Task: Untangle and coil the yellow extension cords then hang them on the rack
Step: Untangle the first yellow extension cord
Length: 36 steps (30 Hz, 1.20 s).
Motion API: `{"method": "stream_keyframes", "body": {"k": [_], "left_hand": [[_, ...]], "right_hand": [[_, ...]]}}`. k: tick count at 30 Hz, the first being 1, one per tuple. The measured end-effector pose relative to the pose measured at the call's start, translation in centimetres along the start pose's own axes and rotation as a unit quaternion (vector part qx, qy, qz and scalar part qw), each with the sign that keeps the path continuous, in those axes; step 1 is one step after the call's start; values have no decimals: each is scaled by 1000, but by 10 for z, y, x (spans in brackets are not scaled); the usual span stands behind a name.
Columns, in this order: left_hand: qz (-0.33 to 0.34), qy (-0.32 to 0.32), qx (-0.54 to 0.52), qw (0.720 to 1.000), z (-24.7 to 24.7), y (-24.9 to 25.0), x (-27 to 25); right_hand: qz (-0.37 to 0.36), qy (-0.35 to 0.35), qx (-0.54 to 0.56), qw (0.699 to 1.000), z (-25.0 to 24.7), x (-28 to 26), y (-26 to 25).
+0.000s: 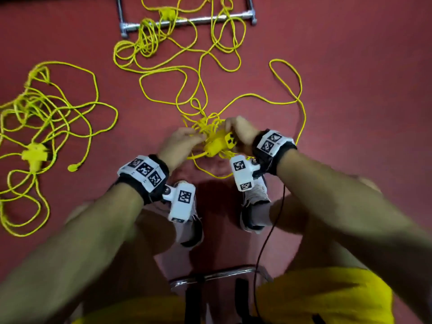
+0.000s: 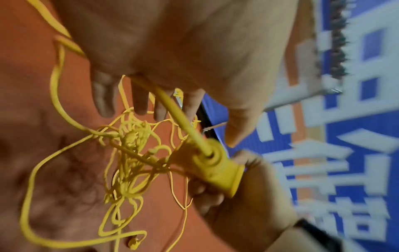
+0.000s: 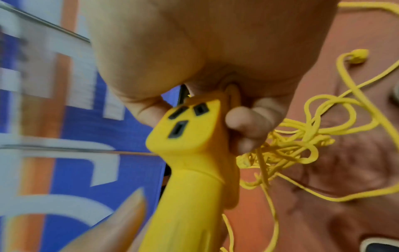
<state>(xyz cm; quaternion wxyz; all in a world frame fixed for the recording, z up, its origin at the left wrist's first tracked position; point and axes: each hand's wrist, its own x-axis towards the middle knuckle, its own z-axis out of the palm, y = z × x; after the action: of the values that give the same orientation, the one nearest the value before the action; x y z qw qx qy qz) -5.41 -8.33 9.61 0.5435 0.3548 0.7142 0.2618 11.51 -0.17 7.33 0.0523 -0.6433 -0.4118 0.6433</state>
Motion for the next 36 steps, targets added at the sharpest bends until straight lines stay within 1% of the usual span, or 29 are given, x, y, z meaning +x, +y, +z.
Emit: {"method": "stream_keyframes", "body": {"k": [2, 3, 5, 6, 9, 11, 13, 16, 17, 18, 20, 21, 22, 23, 24, 25, 26, 27, 29, 30, 31, 33, 35, 36], "left_hand": [[57, -44, 61, 996, -5, 4, -34], [71, -63, 78, 992, -7, 5, -52], [88, -86, 86, 989, -14, 7, -87], [101, -82, 84, 988, -19, 11, -104], [138, -41, 57, 988, -35, 29, -142], [181, -28, 39, 982, -42, 43, -162], [216, -14, 28, 976, -47, 54, -178], [249, 18, 31, 968, -49, 48, -190], [250, 44, 11, 967, -50, 40, -189], [236, 85, -24, 968, -51, 31, -186], [179, 190, -101, 960, -55, 13, -171], [143, 217, -130, 957, -56, 4, -167], [95, 209, -167, 959, -56, -3, -164], [41, 167, -220, 960, -55, -8, -164], [-6, 102, -285, 953, -53, -12, -162], [-34, 39, -347, 936, -50, -12, -163], [-44, -5, -394, 918, -47, -11, -160], [-45, -31, -432, 900, -45, -7, -155], [-49, -57, -490, 868, -40, 2, -143], [-57, -71, -506, 858, -39, 5, -137], [-62, -82, -510, 854, -39, 7, -132], [-76, -74, -496, 862, -40, 7, -127], [-88, -52, -472, 876, -37, 0, -125], [-82, -39, -445, 891, -32, -6, -123]], "right_hand": [[-55, -14, 22, 998, 14, -37, -6], [-82, -13, 26, 996, 19, -60, -12], [-147, 26, 30, 988, 25, -105, -23], [-168, 39, 31, 984, 26, -125, -28], [-197, -3, 24, 980, 30, -177, -41], [-210, 0, 3, 978, 29, -203, -45], [-232, 5, 17, 972, 26, -223, -43], [-237, -34, 73, 968, 24, -234, -28], [-239, -38, 109, 964, 23, -233, -22], [-240, -36, 158, 957, 22, -232, -19], [-244, -25, 252, 936, 22, -234, -17], [-249, -19, 283, 926, 22, -235, -16], [-253, -17, 300, 920, 22, -236, -15], [-258, -23, 303, 917, 22, -238, -14], [-262, -33, 288, 921, 22, -241, -12], [-265, -43, 261, 927, 23, -242, -8], [-267, -49, 222, 937, 24, -244, -4], [-265, -56, 176, 947, 26, -244, 2], [-250, -90, 96, 959, 32, -239, 18], [-240, -107, 58, 963, 35, -235, 27], [-228, -117, 10, 967, 38, -228, 36], [-208, -123, -120, 963, 39, -214, 56], [-193, -134, -259, 937, 40, -200, 75], [-187, -144, -315, 919, 42, -192, 83]]}}
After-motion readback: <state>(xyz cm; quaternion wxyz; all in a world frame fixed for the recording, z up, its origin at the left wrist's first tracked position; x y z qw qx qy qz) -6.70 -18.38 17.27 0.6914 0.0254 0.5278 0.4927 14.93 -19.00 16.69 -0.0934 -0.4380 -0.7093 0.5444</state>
